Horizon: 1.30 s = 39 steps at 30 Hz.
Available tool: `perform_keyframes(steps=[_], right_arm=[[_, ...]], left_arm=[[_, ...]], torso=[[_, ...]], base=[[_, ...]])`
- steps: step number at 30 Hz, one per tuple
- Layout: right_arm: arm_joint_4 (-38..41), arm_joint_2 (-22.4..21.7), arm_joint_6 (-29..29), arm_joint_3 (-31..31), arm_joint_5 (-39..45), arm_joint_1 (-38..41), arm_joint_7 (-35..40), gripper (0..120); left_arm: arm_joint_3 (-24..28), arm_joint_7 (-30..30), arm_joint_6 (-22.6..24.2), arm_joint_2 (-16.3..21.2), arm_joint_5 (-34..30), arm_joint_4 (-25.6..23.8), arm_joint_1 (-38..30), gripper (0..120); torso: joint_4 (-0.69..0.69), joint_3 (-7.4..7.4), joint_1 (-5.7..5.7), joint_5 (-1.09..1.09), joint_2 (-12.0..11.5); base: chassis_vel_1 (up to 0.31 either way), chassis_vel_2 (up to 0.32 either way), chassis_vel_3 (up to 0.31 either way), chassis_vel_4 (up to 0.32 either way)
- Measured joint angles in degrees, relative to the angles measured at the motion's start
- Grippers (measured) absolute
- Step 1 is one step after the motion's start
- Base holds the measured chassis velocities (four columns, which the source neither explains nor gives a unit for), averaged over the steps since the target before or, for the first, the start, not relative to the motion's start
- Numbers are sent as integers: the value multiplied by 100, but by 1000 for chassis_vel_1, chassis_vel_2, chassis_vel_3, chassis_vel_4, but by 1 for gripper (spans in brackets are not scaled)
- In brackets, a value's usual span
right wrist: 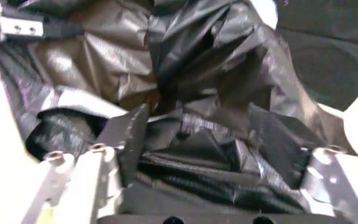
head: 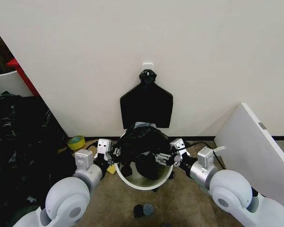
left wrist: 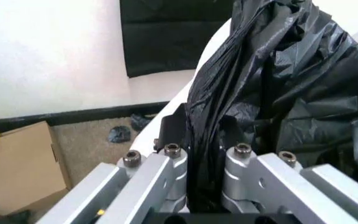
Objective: Place the garbage bag over the trash bin.
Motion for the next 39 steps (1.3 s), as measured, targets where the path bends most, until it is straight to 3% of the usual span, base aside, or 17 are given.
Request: perform_keyframes(steps=[7,15,17,21,23,24,25,27,28,31,39], right_arm=[[139,-178,-403,18,-43,7,38,32],[53,-179,-401,13,-318,-3,9,4],[37,-174,-346,12,-359,-10,-22,3],[-219,-184,718,10,-646,-130,-572,0],[-862,-209,2619,27,-740,-311,-2059,0],[-1077,-205,3151,55,-741,-349,-2601,0],[-1077,-205,3151,55,-741,-349,-2601,0],[-1489,-162,4080,163,-698,-411,-3878,0],[-1634,-133,4317,183,-655,-446,-4294,0],[-1844,-55,4601,200,-516,-489,-4624,0],[-2461,94,4988,401,-421,-355,-5431,0]], left_arm=[[0,-8,-5,-34,-2,104,-42,5],[-10,-19,-10,-51,-19,104,-57,5],[-16,-21,-11,-53,-23,102,-59,5],[-48,-56,-16,-90,-154,104,-109,5],[-103,-90,-17,-161,-412,172,-197,5],[-148,-101,-17,-183,-516,214,-220,5],[-148,-101,-17,-183,-516,214,-220,5],[-366,-152,-6,-243,-834,329,-251,5],[-502,-188,13,-268,-1031,387,-255,5],[-866,-279,139,-296,-1660,512,-270,5],[-1576,-418,380,-236,-2521,504,-292,5]], torso=[[0,0,0,-1,0],[0,0,1,0,0],[0,0,1,0,0],[1,0,1,-1,0],[0,0,1,0,0],[-1,0,1,2,0],[-1,0,1,2,0],[-1,0,1,-1,0],[-1,0,1,0,0],[1,0,1,-1,0],[1,1,1,-1,0]], base=[[0,0,0,0],[0,0,0,0],[0,0,0,0],[0,0,0,0],[0,0,0,0],[0,0,0,0],[0,0,0,0],[0,0,0,0],[0,0,0,0],[0,0,0,0],[0,0,0,0]])
